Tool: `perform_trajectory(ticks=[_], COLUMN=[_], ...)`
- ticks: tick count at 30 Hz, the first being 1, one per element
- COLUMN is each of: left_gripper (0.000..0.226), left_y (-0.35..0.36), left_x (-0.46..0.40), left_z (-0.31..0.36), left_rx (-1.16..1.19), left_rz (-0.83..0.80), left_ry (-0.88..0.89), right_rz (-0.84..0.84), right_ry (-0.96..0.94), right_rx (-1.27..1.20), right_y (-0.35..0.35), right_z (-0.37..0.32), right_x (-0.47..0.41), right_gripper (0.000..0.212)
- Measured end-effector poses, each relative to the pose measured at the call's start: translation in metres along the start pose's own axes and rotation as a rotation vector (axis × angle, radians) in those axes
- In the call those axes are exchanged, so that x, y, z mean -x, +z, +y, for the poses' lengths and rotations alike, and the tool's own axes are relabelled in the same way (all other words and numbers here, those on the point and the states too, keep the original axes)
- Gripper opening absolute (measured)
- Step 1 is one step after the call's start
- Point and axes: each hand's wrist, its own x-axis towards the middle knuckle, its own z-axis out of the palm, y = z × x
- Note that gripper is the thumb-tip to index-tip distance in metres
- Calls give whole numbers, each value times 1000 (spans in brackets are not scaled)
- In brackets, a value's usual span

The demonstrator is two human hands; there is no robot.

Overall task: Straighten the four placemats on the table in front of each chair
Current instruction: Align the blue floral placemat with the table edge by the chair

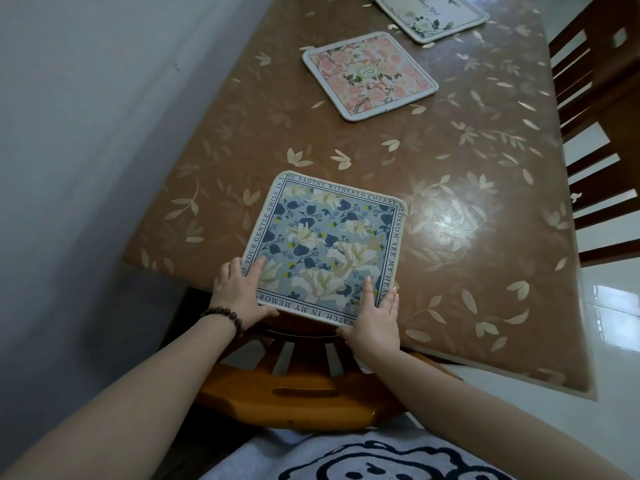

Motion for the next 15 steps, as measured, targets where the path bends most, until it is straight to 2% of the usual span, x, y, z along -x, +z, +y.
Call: perform_trajectory(ticks=[4,9,15], left_gripper=[114,92,81], left_y=[-6,-18,-32], left_x=[0,-9,-27], left_z=[12,40,83], left_rx=[19,56,80], left_rz=[-18,42,67], left_ry=[22,68,110], right_rz=[47,120,229], right_ry=[-19,-85,-59], right_rx=[35,24,27], right_y=[-8,-35,-65], right_z=[1,9,31], right_x=[-5,-24,-39], right_gripper=[101,80,78])
